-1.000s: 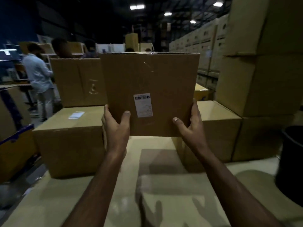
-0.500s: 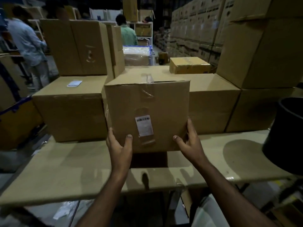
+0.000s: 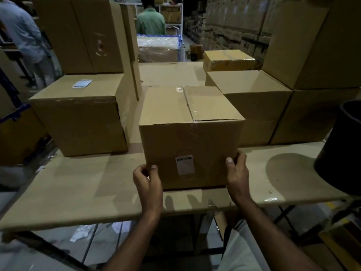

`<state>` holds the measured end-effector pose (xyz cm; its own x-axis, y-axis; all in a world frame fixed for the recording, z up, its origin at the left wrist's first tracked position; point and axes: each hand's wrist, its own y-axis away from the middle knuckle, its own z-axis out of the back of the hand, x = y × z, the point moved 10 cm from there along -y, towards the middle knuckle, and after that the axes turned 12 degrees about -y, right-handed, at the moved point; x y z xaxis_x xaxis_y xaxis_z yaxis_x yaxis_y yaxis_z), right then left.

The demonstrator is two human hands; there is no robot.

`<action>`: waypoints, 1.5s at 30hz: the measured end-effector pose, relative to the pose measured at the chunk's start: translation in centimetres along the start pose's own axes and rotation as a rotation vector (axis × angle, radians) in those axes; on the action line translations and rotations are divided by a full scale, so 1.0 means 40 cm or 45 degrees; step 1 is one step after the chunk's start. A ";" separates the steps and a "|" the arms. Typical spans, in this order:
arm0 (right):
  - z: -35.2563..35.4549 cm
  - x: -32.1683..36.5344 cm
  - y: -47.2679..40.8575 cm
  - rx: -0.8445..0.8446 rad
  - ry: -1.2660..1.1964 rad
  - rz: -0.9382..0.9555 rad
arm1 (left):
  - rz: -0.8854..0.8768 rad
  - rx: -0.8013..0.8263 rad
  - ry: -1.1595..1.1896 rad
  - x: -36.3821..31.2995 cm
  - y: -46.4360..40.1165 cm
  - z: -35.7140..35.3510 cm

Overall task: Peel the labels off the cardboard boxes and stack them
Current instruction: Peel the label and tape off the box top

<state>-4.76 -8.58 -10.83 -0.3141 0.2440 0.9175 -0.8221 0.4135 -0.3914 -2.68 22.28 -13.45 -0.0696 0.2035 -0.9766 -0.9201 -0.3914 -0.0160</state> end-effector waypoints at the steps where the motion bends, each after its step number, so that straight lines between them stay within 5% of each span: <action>1: 0.006 0.003 -0.003 -0.026 0.013 0.021 | 0.009 -0.008 -0.009 0.003 -0.008 0.002; 12: 0.047 0.208 -0.139 -0.225 -0.166 0.226 | -0.106 0.037 0.305 -0.223 -0.161 0.044; 18: 0.015 0.256 -0.188 -0.030 -0.246 0.162 | -0.322 0.382 0.223 -0.335 -0.163 -0.003; 27: 0.030 0.402 -0.227 0.112 -0.209 0.261 | -0.430 0.542 0.272 -0.493 -0.152 0.020; 45: 0.077 0.487 -0.259 0.010 -0.076 0.222 | -0.370 0.469 -0.040 -0.574 -0.152 0.038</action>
<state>-3.83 -10.83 11.30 -0.4795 0.2587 0.8385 -0.7563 0.3627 -0.5444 3.91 21.35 9.38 0.2048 0.2868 -0.9358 -0.9783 0.0290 -0.2052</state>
